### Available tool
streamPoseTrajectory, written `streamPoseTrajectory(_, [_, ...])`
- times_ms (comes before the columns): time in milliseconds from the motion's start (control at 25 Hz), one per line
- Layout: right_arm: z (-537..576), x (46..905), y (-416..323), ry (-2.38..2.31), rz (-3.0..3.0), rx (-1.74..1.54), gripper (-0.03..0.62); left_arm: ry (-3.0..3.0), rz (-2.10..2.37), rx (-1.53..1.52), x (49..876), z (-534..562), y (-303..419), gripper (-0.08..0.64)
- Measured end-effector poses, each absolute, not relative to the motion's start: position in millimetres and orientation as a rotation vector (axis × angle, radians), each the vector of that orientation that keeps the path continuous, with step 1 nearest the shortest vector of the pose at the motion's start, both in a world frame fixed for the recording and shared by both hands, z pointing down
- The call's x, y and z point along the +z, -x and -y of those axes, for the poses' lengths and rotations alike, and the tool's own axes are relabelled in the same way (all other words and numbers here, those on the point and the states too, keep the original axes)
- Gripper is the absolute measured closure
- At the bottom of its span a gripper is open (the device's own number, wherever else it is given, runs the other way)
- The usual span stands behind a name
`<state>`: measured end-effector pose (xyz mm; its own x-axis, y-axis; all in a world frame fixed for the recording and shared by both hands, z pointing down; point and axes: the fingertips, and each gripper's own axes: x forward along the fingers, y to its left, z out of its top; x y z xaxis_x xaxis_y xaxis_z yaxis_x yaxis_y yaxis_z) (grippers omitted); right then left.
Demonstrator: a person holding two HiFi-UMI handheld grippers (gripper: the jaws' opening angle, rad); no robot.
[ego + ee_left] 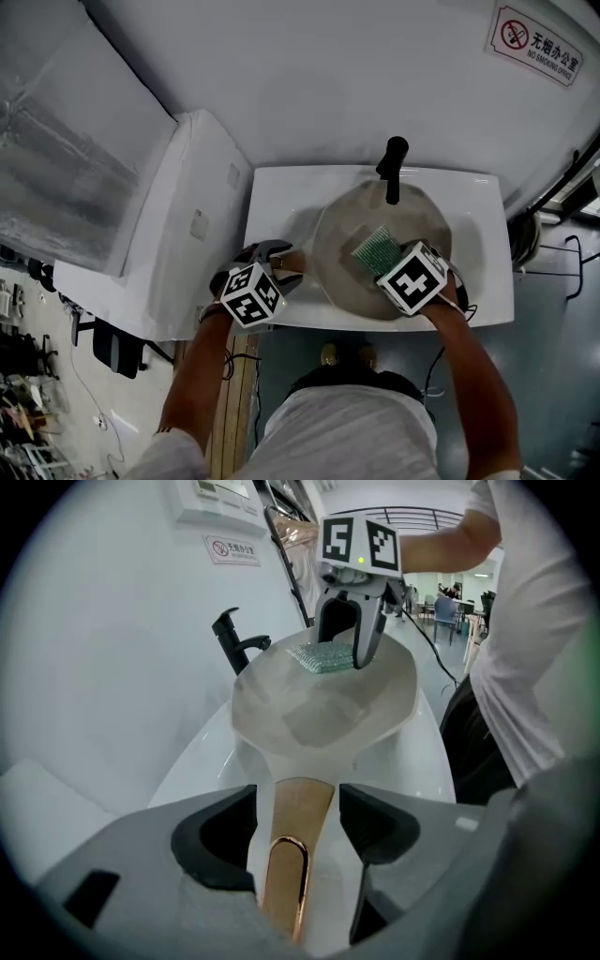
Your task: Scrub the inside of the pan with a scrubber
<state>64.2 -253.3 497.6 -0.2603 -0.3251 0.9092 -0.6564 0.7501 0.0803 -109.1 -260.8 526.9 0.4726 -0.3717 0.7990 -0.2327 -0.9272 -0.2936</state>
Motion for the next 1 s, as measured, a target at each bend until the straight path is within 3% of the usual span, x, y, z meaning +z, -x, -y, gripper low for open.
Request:
streamPoseTrajectory(640, [259, 403, -39, -0.875, 2.225, 0.286, 0.253, 2.788, -0.723, -0.758, 385, 256, 46, 0.293])
streamPoseTrajectory(1000, [259, 336, -30, -0.995, 2.524, 0.174, 0.253, 2.88, -0.92, -0.332, 322, 253, 29, 0.426])
